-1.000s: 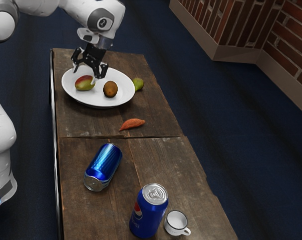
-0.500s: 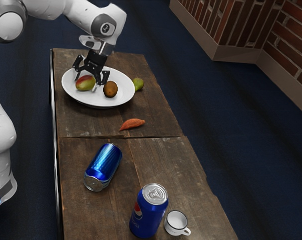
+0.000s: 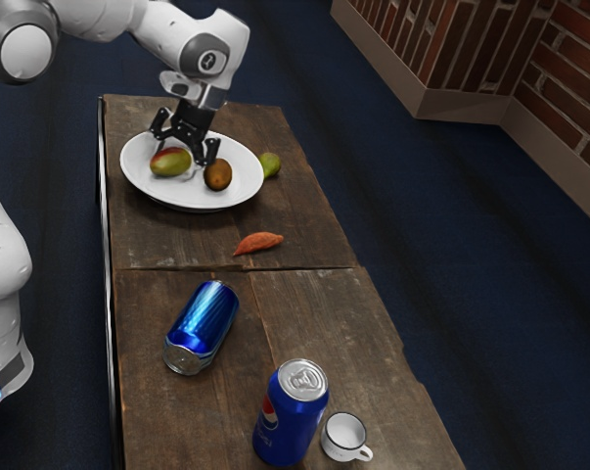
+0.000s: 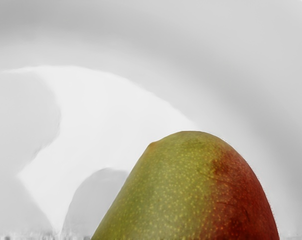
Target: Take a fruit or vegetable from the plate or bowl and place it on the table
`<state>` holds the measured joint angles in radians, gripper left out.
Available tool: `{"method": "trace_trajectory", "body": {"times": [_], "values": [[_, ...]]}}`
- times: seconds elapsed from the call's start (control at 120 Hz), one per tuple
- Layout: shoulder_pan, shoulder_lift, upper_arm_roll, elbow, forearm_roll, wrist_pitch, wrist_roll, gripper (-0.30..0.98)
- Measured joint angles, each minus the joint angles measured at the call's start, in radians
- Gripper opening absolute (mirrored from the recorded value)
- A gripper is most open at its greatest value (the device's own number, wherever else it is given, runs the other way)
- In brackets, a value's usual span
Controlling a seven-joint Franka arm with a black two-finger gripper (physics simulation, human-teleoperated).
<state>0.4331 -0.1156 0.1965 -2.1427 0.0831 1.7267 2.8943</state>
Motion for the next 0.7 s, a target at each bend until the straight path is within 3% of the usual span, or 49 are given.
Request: {"method": "trace_trajectory", "body": {"times": [0.133,0.333,0.5,0.7], "values": [[-0.001,0.005,0.000,0.001,0.008,0.022,0.000,0.68],[0.000,0.001,0.000,0.003,-0.014,0.049,0.000,0.47],[0.000,-0.008,0.000,0.004,-0.041,0.061,0.002,0.41],[-0.002,-0.116,-0.036,0.007,-0.054,0.056,0.003,0.36]]}}
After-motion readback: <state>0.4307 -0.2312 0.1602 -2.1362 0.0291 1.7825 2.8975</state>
